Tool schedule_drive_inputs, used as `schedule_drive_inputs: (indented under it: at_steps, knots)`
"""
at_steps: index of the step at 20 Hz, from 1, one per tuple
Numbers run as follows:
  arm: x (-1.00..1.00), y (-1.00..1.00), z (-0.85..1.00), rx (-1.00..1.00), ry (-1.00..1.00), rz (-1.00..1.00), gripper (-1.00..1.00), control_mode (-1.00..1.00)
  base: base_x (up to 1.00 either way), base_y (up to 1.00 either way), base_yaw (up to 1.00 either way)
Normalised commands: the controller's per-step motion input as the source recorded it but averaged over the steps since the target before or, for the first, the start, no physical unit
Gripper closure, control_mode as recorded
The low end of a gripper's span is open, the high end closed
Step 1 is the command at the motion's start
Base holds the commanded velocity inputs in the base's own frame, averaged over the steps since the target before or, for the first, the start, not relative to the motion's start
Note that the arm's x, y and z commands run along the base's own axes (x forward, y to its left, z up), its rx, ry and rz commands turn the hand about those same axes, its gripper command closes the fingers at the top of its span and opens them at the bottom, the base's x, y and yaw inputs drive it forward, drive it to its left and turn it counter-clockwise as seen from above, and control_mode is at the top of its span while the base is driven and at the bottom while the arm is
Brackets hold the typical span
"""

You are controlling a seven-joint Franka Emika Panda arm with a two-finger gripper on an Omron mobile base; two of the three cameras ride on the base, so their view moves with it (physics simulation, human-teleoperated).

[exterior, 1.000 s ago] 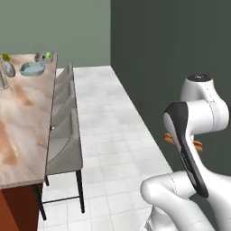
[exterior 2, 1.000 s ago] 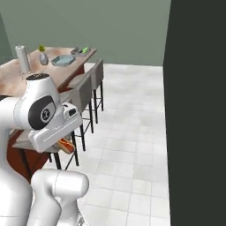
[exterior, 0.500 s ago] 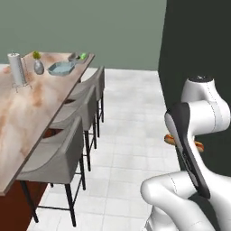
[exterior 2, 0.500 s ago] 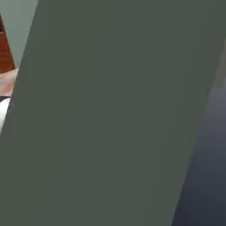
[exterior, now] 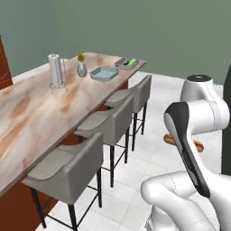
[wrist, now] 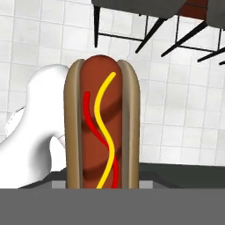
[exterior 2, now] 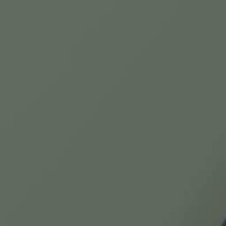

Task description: Place the cold items (corn and squash) from the fridge in one tupperware on the dining counter. Place the warm items (hot dog and kebab skewer) in the stove area in another tupperware.

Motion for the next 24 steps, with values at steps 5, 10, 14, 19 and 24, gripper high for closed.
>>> schedule_drive_inputs:
  at_steps: [5,10,14,19,24]
  knots:
    - [0.00,0.00,0.00,0.00,0.00,0.00,1.00,1.00,0.54,-0.93,0.61]
    - [0.00,0.00,0.00,0.00,0.00,0.00,1.00,1.00,0.00,-0.99,0.64]
    - [0.00,0.00,0.00,0.00,0.00,0.00,1.00,1.00,0.00,-1.00,0.55]
    - [0.00,0.00,0.00,0.00,0.00,0.00,1.00,1.00,0.00,-1.00,0.50]
    - [0.00,0.00,0.00,0.00,0.00,0.00,1.00,1.00,0.00,-1.00,0.41]
